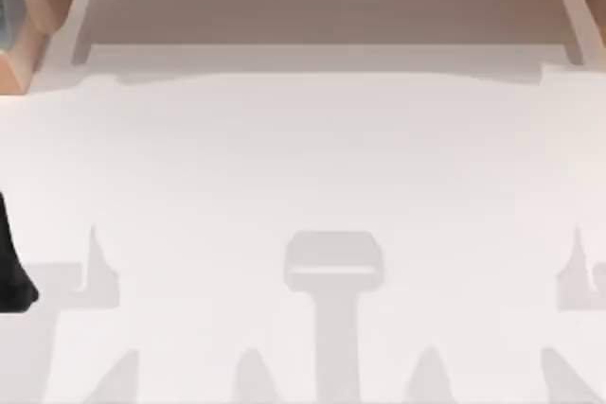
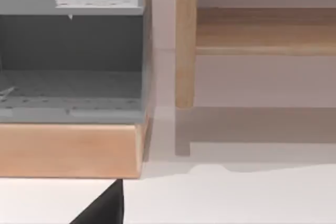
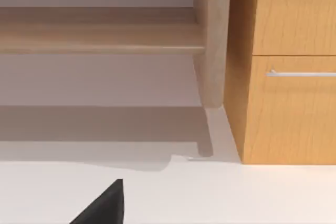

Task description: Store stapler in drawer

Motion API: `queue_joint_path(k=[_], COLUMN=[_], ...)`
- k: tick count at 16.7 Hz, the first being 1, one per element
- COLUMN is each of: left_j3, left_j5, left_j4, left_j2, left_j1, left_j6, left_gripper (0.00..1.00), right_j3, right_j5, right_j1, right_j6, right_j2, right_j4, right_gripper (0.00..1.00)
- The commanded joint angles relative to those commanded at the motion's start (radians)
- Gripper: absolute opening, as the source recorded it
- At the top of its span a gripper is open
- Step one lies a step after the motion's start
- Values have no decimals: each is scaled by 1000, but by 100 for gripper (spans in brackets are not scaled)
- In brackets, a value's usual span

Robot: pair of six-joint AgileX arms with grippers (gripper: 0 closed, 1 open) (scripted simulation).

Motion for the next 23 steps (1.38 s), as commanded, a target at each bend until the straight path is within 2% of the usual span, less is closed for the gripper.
queue_joint_path(k=[4, 8, 13, 23], left_j3=[0, 0, 0, 0], left_j5=[0, 0, 0, 0], left_j4=[0, 0, 0, 0], left_j2=[0, 0, 0, 0], left_j1=[0, 0, 0, 0], left_j6=[0, 0, 0, 0], left_gripper=[100, 100, 100, 100], right_j3=[22, 136, 357, 853], right_j5=[-4, -37, -123, -333], right_j1=[-11, -64, -155, -353], right_j6=[-27, -178, -494, -1214], right_j2=[30, 218, 662, 1775], right_j4=[23, 148, 391, 937], right_gripper=[100, 100, 100, 100])
